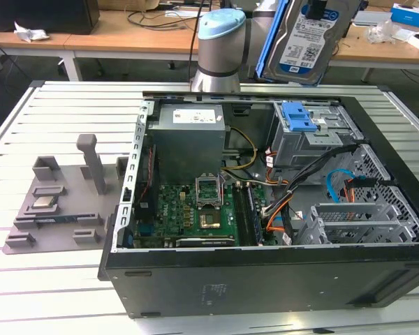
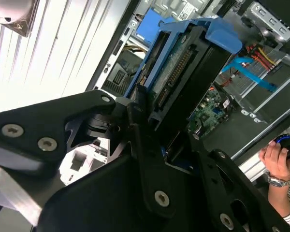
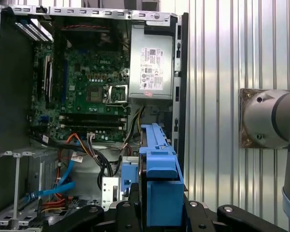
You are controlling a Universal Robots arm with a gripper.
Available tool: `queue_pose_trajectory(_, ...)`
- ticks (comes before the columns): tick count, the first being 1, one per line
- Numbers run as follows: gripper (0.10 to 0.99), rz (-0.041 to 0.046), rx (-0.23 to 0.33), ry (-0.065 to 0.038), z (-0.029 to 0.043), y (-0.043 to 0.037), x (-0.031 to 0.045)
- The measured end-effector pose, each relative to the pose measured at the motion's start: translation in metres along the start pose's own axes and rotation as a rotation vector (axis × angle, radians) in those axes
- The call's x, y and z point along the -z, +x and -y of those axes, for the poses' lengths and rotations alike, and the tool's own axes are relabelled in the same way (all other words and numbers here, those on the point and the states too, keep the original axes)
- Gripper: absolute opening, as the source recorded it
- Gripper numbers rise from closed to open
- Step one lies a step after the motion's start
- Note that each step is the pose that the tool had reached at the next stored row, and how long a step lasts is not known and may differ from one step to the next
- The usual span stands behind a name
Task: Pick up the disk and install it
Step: 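Pick up the disk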
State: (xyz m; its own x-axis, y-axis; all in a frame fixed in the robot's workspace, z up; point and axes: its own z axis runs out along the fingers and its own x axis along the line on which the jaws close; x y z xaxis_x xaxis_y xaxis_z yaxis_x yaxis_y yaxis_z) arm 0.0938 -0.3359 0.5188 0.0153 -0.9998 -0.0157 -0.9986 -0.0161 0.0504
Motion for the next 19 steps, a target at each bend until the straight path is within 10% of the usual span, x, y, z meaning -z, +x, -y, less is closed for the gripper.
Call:
queue_pose_trajectory(9, 0.365, 0.0001, 0.000, 0.000, 0.0316, 0.0005, 0.0016)
queue_pose_trajectory(19, 0.365, -0.0002, 0.000, 0.000, 0.0330, 0.0112, 0.0018)
